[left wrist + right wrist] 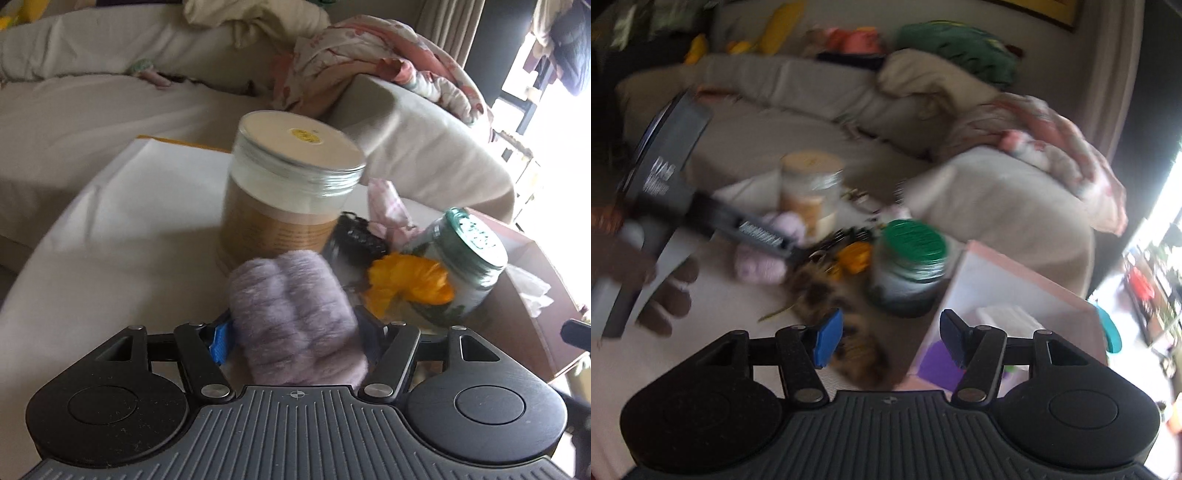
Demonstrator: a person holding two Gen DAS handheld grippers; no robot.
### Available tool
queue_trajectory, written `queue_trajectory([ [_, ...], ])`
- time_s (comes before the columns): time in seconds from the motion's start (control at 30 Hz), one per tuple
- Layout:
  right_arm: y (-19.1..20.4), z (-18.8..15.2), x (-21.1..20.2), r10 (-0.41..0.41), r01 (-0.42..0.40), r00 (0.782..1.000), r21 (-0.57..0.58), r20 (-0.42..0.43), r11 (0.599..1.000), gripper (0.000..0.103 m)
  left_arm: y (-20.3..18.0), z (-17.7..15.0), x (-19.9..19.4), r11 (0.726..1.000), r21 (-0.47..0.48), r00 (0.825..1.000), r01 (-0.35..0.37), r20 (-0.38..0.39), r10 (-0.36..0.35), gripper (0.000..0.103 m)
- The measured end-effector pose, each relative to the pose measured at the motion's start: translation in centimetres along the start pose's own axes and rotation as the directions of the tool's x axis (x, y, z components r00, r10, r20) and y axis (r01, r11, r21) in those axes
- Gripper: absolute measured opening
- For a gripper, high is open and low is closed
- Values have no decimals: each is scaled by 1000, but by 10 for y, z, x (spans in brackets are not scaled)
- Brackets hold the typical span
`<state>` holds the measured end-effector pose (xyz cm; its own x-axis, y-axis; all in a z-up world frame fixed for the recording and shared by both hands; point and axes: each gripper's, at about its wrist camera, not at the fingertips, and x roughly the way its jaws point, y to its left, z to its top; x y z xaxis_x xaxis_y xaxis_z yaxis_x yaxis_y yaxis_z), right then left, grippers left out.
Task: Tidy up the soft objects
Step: 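Grasp the lavender fuzzy sock with the left tool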
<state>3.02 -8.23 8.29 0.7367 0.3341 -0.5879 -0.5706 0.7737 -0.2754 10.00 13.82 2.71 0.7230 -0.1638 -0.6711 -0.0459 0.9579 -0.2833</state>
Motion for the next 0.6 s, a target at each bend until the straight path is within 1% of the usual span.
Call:
queue_trajectory([
  [0.03,6,2,4,11,-11,1000,-10,-4,1000,59,3,0,-1,1000,-1,1000,15,3,-15,63],
  [0.07,11,4,8,27,-27,1000,-13,-9,1000,59,7,-1,-5,999,-2,999,34,9,-34,59],
  [0.17,17,11,21,65,-65,998,-5,-25,998,59,19,-4,-19,998,19,998,59,20,-59,58],
  [0.33,27,19,45,83,-83,995,-3,-63,997,59,46,-8,-43,998,29,998,53,16,-54,57],
  [0.4,28,22,54,98,-97,992,20,-76,995,59,55,-8,-50,998,31,999,47,20,-48,57],
  [0.47,25,28,62,120,-112,989,84,-89,990,59,64,-9,-54,999,32,999,38,34,-39,57],
  [0.53,17,34,71,134,-115,986,177,-98,977,58,70,-10,-55,999,31,998,33,46,-35,57],
  [0.6,6,40,83,154,-115,982,301,-108,947,58,76,-12,-53,999,23,998,47,40,-48,57],
])
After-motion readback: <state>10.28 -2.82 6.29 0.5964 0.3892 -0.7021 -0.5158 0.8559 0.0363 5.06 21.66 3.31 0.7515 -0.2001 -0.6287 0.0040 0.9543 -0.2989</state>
